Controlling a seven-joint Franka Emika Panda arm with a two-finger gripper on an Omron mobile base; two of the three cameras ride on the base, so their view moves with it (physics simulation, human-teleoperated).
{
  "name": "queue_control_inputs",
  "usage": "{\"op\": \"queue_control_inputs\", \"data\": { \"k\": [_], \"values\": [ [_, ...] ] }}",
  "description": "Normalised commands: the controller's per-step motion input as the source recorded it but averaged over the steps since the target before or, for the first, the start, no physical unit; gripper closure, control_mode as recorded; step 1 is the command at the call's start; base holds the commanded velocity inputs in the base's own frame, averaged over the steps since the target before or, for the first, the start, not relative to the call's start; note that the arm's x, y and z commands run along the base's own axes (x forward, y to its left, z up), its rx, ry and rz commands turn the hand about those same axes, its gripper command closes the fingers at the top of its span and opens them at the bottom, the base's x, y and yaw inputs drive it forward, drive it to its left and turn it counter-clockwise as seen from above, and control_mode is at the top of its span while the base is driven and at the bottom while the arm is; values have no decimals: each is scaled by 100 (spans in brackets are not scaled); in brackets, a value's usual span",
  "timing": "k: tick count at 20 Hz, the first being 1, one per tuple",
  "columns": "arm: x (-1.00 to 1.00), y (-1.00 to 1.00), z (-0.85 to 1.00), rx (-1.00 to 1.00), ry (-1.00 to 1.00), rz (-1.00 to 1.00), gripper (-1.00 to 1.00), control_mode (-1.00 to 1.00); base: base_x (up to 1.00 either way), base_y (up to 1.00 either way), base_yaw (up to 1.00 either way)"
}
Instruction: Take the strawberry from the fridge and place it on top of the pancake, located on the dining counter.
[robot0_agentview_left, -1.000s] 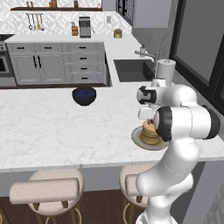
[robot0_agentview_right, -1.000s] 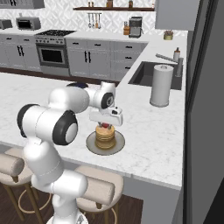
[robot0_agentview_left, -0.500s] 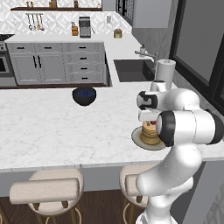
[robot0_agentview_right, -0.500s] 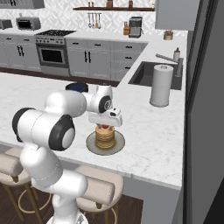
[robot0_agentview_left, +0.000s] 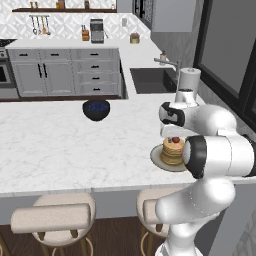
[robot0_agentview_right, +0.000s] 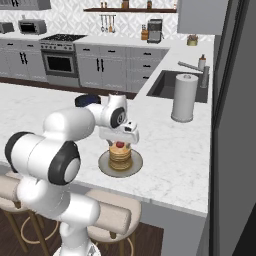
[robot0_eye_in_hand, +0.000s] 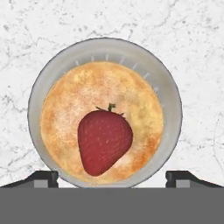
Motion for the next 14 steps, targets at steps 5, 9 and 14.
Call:
{"op": "queue_control_inputs", "data": {
  "k": [5, 9, 14],
  "values": [
    [-46, 0, 40, 0, -7, 0, -100, -100, 0, 0, 0],
    [-65, 0, 31, 0, -12, 0, -100, -100, 0, 0, 0],
    [-84, 0, 45, 0, -16, 0, -100, -100, 0, 0, 0]
  ]
}}
